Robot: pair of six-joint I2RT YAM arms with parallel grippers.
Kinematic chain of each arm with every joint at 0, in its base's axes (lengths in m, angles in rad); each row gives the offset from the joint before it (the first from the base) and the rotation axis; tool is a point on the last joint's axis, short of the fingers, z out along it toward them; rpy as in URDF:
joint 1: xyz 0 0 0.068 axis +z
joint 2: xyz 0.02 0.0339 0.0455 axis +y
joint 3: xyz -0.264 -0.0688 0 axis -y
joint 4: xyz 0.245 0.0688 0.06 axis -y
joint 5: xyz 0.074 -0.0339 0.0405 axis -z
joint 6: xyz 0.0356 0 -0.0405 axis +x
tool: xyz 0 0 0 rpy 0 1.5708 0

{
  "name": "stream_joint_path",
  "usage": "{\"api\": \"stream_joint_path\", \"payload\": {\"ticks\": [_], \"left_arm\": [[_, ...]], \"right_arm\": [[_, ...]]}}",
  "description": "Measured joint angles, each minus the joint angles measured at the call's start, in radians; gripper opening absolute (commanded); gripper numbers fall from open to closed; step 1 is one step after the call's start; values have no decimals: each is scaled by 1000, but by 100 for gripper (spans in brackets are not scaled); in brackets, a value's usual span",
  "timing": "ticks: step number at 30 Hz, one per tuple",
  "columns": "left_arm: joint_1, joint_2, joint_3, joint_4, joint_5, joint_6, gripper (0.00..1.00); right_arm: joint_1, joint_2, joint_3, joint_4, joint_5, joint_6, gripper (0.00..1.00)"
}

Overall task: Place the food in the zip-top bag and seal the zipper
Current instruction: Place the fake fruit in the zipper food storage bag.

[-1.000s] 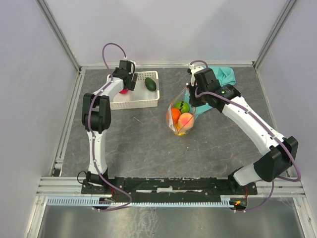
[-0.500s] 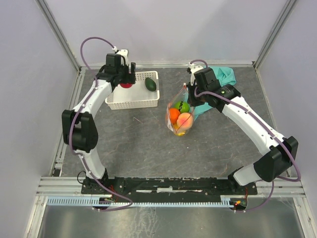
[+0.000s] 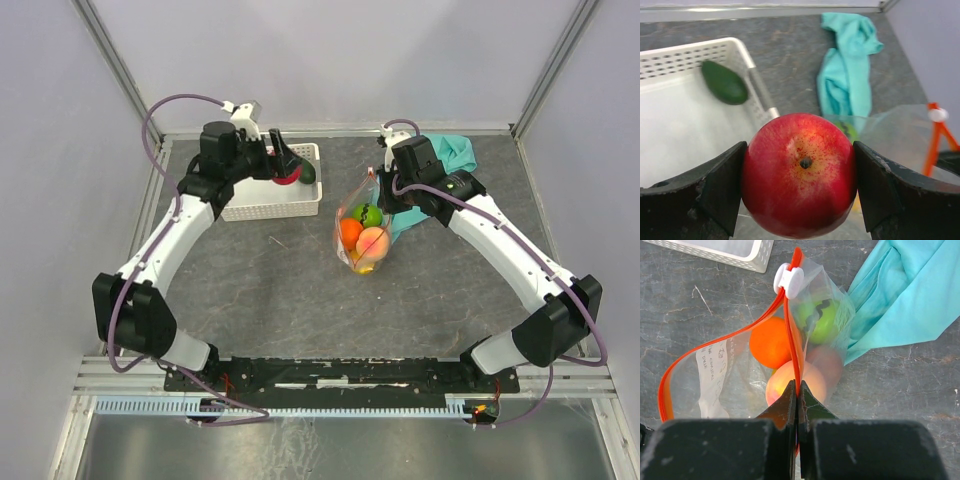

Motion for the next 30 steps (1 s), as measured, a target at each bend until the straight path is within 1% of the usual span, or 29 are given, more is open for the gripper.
{"api": "stream_joint_path", "payload": {"ticks": [5,9,15,20,23,30], "left_arm": [[-88,-77,-88,103,43,-76,56],[-160,-140,-149,192,47,-95,57],[-282,-196,-173,324,55,-93,58],[-383,-211,-226,444,71,-56,57],[-423,-205,-264,491,76,-32,57],[-488,-152,-284,519,79,72,57]], "right_arm": [[0,0,0,2,7,8,2],[0,2,0,3,7,18,2],[0,2,0,3,8,25,2],[0,2,-4,6,8,32,2],[0,2,-8,11,8,39,2],[0,2,-14,20,7,48,2]]}}
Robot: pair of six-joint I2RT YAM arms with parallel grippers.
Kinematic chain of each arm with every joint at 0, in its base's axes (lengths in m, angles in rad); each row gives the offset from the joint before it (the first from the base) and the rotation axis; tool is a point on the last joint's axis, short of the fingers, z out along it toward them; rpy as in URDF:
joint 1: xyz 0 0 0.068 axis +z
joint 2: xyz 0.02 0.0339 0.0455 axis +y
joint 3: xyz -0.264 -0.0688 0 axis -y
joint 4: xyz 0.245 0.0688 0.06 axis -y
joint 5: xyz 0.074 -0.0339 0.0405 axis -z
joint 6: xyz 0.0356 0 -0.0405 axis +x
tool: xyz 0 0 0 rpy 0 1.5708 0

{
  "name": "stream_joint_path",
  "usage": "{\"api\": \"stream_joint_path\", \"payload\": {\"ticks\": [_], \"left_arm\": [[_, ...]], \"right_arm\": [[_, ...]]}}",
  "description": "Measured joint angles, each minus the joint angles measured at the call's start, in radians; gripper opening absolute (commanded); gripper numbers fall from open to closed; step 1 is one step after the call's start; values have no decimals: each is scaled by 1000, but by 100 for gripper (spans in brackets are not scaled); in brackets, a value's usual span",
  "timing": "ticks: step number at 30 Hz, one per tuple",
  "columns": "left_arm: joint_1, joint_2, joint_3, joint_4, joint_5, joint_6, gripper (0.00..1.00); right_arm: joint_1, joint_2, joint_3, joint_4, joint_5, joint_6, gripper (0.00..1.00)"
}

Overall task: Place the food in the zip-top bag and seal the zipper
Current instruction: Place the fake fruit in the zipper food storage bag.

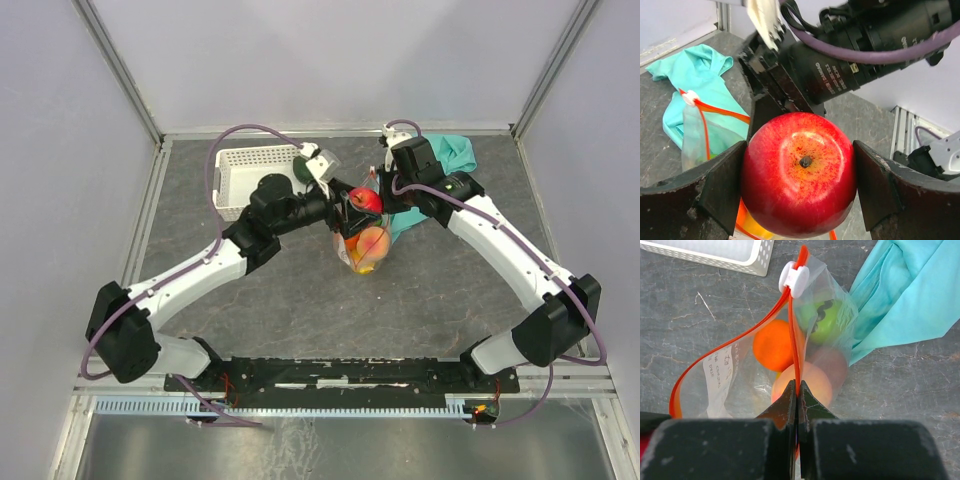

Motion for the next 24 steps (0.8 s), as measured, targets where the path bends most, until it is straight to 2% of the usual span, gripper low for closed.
{"api": "stream_joint_path", "payload": {"ticks": [10,16,24], "left_arm": [[-34,101,1,-42,-70,128,58],[-42,157,23,-92,-178,182,61],[-55,202,31,-76,-357,212,64]], "right_arm": [[-8,0,-12,1,15,0,2],[-6,0,-12,6,11,0,2],[-5,0,-12,7,-14,2,2]]}}
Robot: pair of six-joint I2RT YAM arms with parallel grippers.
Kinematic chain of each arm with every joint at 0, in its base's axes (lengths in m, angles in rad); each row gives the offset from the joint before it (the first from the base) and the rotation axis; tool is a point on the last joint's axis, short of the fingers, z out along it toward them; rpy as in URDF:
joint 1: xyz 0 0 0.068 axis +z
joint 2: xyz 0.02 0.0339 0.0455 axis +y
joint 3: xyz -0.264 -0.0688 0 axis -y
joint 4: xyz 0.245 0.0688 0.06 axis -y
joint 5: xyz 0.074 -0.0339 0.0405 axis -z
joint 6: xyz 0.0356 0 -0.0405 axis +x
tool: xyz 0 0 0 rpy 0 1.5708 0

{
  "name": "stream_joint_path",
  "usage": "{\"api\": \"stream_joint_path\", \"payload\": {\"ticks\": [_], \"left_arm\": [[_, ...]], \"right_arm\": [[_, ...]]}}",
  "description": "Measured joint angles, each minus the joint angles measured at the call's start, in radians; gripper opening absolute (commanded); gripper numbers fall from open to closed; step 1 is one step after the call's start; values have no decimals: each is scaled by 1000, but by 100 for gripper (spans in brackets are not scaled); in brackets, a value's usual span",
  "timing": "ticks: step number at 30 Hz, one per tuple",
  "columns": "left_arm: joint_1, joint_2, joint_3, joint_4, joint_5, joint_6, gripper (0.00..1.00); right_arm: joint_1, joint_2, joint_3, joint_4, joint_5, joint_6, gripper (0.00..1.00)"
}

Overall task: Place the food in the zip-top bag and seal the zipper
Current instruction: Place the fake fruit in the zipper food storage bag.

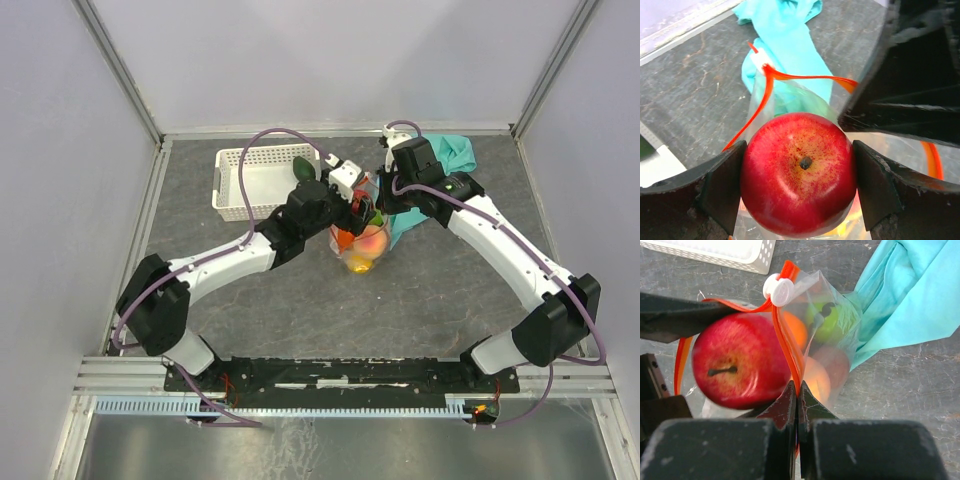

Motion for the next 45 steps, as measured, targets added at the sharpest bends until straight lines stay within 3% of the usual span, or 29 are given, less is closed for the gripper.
{"api": "stream_joint_path", "payload": {"ticks": [9,29,39,45], "left_arm": [[-8,72,13,77,-160,2,77],[-11,49,-3,110,-177,-91,98],[-13,-32,-8,73,-166,-144,99],[-19,-118,21,-95,-172,-183,96]], "right_arm": [[0,0,0,14,-32,12,2],[-1,0,-6,13,-37,27,2],[-1,0,-20,20,-47,43,2],[-1,0,-28,31,-55,51,2]]}}
